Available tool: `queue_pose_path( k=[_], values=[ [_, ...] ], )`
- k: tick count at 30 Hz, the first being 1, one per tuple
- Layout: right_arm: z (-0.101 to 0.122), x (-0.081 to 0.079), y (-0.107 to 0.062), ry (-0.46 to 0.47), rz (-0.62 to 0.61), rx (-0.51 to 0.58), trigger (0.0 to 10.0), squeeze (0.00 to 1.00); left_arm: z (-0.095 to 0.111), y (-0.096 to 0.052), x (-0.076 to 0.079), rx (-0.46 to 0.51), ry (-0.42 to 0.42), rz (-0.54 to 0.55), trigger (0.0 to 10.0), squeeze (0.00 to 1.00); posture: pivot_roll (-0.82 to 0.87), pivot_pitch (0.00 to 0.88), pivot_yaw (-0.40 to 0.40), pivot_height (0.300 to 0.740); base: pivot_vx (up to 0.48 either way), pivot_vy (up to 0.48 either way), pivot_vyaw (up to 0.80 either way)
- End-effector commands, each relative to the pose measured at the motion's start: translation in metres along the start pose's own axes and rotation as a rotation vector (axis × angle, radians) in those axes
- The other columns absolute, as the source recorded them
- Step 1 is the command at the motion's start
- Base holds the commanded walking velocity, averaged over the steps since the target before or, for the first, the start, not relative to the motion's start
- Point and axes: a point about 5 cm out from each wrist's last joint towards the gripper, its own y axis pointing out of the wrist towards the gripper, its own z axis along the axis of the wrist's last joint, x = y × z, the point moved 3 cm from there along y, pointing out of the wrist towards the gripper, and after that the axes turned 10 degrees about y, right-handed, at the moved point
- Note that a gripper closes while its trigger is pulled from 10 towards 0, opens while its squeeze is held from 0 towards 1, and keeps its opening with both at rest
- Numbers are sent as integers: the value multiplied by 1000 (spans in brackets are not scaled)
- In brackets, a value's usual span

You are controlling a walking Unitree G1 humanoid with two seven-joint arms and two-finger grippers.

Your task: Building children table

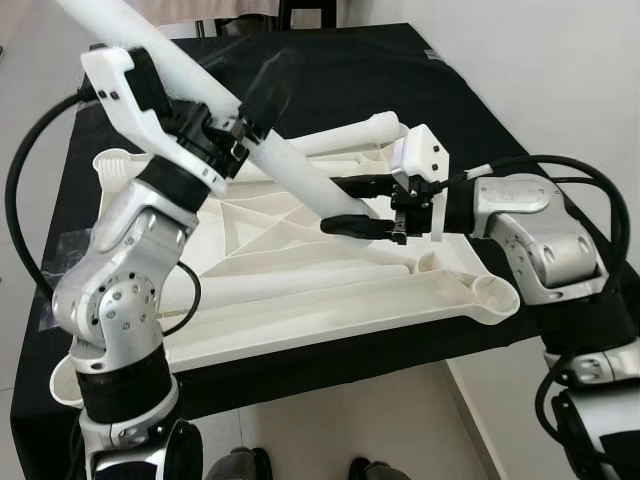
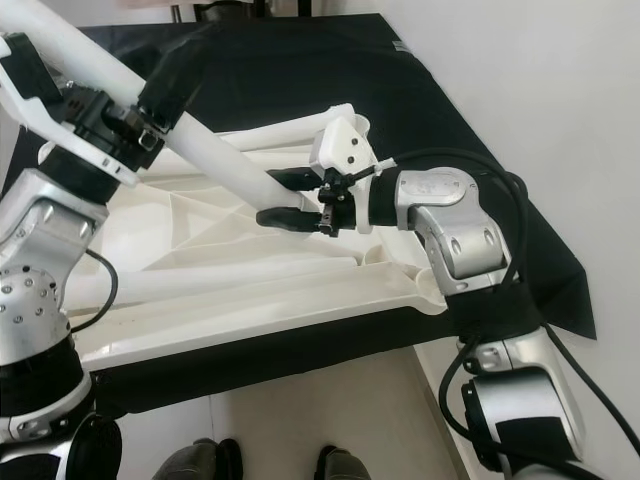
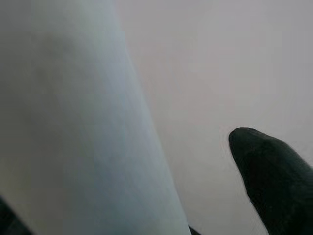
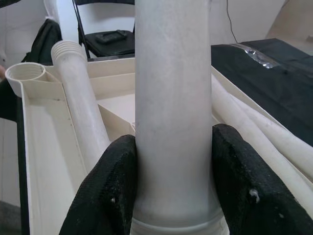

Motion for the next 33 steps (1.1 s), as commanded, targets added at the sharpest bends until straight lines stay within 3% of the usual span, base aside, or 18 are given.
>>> queue_pose_path(
  k=[1,4,5,6,7,11,12,14,15,19,21,22,23,24,27,29,30,33],
  values=[
    [-1,-9,9,8,33,9,0,0,7,4,2,35,-7,-32,0,0,26,187,-54,740,0,0,0],
    [-6,-7,18,56,-26,21,314,0,14,10,5,64,-22,-78,0,0,24,185,-50,740,0,0,0],
    [-8,-4,23,79,-66,34,4706,0,16,13,7,66,-30,-103,0,0,25,185,-50,740,0,0,0],
    [-8,-4,23,79,-66,34,4706,0,16,13,7,66,-30,-103,0,0,25,185,-50,740,0,0,0],
    [-10,-2,28,93,-103,39,10000,0,16,15,8,56,-26,-128,0,0,27,183,-46,740,0,0,0],
    [-13,-2,33,114,-133,41,10000,0,15,18,10,40,-26,-162,0,0,27,183,-43,740,0,0,0],
    [-9,4,33,176,-178,111,10000,35,15,20,10,19,-3,-184,0,0,28,182,-34,740,0,0,0],
    [-7,7,33,219,-203,148,10000,35,15,22,10,12,7,-197,0,0,28,182,-34,740,0,0,0],
    [-4,6,33,234,-188,176,10000,1000,16,23,11,4,17,-215,0,0,29,183,-34,740,0,0,0],
    [3,0,33,247,-138,234,10000,1000,18,26,14,-27,31,-308,0,0,36,174,-27,740,0,0,0],
    [7,-6,35,247,-102,263,10000,1000,16,25,23,-75,49,-436,0,0,39,168,-25,740,0,0,0],
    [7,-6,35,247,-102,263,10000,1000,16,25,23,-75,49,-436,0,0,39,168,-25,740,0,0,0],
    [7,-8,38,239,-98,257,10000,1000,11,22,32,-125,51,-540,0,0,39,163,-23,740,0,0,0],
    [7,-8,38,239,-98,257,10000,1000,11,22,32,-125,51,-540,0,0,39,163,-23,740,0,0,0],
    [-5,-12,57,215,-127,153,10000,969,1,13,45,-228,80,-749,0,0,26,153,-17,740,0,0,0],
    [-10,-13,63,213,-134,120,10000,969,0,13,47,-241,96,-800,0,0,26,153,-17,740,0,0,0],
    [-13,-14,67,221,-134,98,10000,0,1,13,49,-249,106,-848,0,0,28,151,-18,740,0,0,0],
    [-13,-19,72,264,-107,97,10000,0,3,18,56,-241,129,-918,0,0,26,150,-18,740,0,0,0]
  ],
)
